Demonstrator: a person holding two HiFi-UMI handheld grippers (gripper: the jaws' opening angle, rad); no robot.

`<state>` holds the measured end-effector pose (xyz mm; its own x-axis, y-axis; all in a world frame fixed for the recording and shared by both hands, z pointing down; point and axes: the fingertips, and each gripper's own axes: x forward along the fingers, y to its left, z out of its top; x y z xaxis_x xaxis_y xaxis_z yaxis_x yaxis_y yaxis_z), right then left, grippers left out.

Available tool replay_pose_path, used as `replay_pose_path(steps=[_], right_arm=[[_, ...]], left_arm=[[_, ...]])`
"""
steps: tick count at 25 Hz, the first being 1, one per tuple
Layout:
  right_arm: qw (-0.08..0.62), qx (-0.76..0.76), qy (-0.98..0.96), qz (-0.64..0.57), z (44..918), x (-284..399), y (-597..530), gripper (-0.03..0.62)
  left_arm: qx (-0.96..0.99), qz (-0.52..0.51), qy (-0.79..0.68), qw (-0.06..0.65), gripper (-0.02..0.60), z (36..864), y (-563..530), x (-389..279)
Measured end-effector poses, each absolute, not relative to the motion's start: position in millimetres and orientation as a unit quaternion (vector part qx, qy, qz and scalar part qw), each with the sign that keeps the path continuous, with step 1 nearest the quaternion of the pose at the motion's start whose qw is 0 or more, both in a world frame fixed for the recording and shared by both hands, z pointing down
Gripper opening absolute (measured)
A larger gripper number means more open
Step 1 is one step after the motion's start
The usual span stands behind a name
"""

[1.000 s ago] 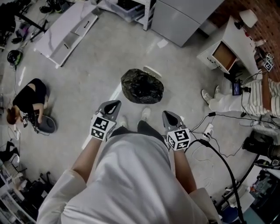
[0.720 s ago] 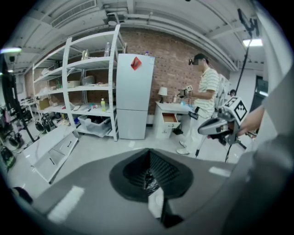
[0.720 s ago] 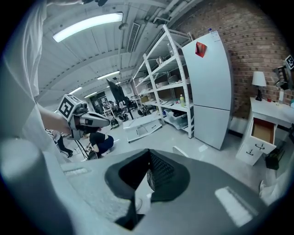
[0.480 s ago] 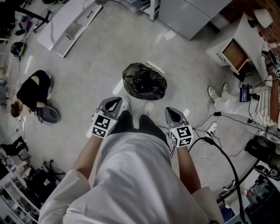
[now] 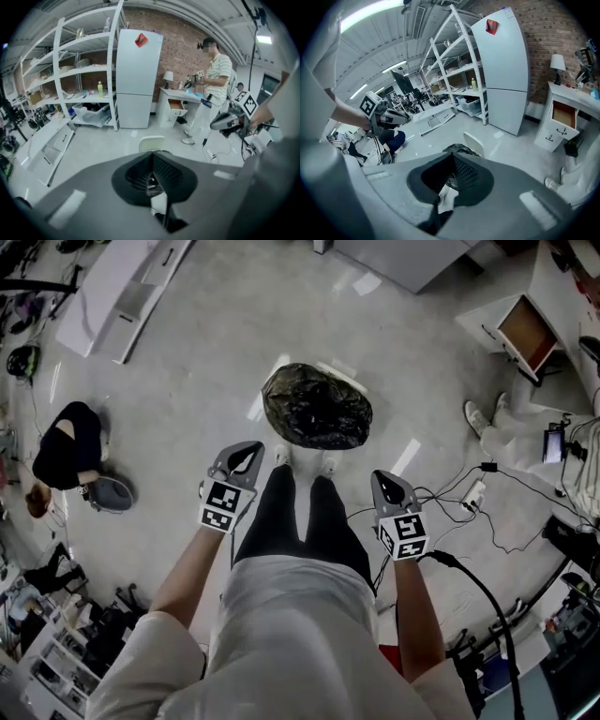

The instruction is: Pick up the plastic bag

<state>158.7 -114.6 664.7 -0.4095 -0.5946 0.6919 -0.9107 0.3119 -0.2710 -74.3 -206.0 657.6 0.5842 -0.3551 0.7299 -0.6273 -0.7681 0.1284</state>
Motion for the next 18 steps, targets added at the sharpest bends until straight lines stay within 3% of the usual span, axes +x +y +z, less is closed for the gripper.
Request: replay_pose_path(steps=[10,18], right_arm=[[0.273,0.495,-0.733,0.378,801.3,155.2,-123.6,0.035],[0.281,0.521,-0.681,0.431,933.7,180.0,-129.3,0.081]], left_arm=[[0.834,0.406,-0.264,0.264,0.008,824.0,-235.2,-93.3],[0.791,0.441,-0.27,0.327,0.077,956.2,-261.2,-117.1]])
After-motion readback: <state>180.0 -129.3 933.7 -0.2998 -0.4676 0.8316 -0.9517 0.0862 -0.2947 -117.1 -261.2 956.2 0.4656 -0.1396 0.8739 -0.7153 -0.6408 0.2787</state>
